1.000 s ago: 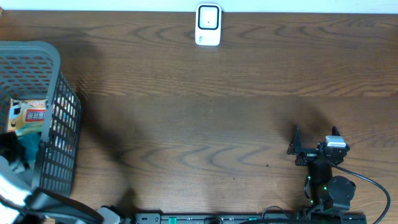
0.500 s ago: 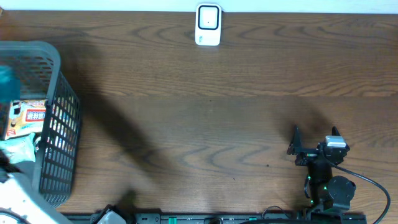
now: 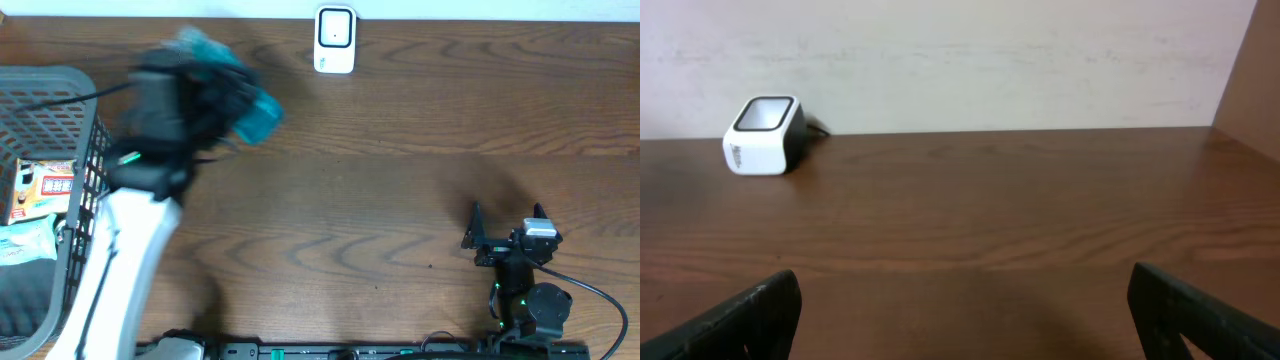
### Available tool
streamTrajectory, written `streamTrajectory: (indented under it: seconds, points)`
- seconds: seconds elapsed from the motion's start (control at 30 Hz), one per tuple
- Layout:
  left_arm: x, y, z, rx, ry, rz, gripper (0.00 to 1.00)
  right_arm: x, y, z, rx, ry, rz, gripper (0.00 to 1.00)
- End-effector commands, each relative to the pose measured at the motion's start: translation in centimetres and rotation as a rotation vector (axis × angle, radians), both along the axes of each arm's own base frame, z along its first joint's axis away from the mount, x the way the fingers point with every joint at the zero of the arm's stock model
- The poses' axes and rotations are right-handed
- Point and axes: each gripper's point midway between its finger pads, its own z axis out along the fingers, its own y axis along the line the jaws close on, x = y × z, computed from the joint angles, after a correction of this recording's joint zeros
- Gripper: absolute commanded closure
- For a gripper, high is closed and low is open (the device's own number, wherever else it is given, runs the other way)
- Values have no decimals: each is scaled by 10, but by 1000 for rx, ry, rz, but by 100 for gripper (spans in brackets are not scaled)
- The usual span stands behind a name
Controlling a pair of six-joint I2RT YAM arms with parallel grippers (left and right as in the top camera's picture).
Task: Scan the item barcode
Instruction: 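Carry the bottle toward the scanner and set it upright on the table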
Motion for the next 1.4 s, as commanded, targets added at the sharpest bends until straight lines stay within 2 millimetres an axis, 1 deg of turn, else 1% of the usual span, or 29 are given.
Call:
streamTrajectory:
  seconds: [0.0,0.03,0.07,0.17,0.2,0.3,0.37,0.47,0.53,0.6,0.67,0.73,0.8,0.87,0.93,0.97,1.0,1.07,1.13,1.2,1.3,1.33,1.37]
  points:
    - [11,-44,-57,238,72,-115,61,0,0,-1,10,0,-1,1]
    - [11,-59,-75,265,100,-163,61,0,0,-1,10,0,-1,1]
    - [11,-70,-90,289,119,-197,61,0,0,-1,10,0,-1,1]
    - [10,-95,-139,390,186,-265,61,0,0,-1,10,0,-1,1]
    - [7,-103,-167,438,232,-289,61,0,0,-1,10,0,-1,1]
    - [-2,-115,-200,480,294,-332,61,0,0,-1,10,0,-1,1]
    - [-7,-120,-216,523,315,-366,61,0,0,-1,10,0,-1,1]
    - [-13,-122,-233,583,339,-393,61,0,0,-1,10,0,-1,1]
    - [-18,-125,-240,594,354,-408,60,0,0,-1,10,0,-1,1]
    - [-23,-128,-245,604,366,-421,55,0,0,-1,10,0,-1,1]
    - [-25,-129,-249,610,373,-429,54,0,0,-1,10,0,-1,1]
    - [-26,-129,-250,611,377,-429,46,0,0,-1,10,0,-1,1]
    - [-26,-128,-249,611,376,-428,35,0,0,-1,10,0,-1,1]
    - [-24,-128,-244,607,366,-426,24,0,0,-1,10,0,-1,1]
    - [-21,-128,-231,612,340,-444,13,0,0,-1,10,0,-1,1]
    - [-19,-129,-220,621,315,-465,6,0,0,-1,10,0,-1,1]
    - [-16,-129,-208,630,288,-485,2,0,0,-1,10,0,-1,1]
    - [-11,-129,-174,644,225,-517,2,0,0,-1,10,0,-1,1]
    - [-3,-120,-129,674,155,-501,2,0,0,-1,10,0,-1,1]
    - [5,-97,-72,716,78,-401,2,0,0,-1,10,0,-1,1]
    - [10,-50,17,749,-54,-212,2,0,0,-1,10,0,-1,1]
    - [8,-29,53,751,-113,-135,2,0,0,-1,10,0,-1,1]
    - [5,-11,80,747,-160,-76,2,0,0,-1,10,0,-1,1]
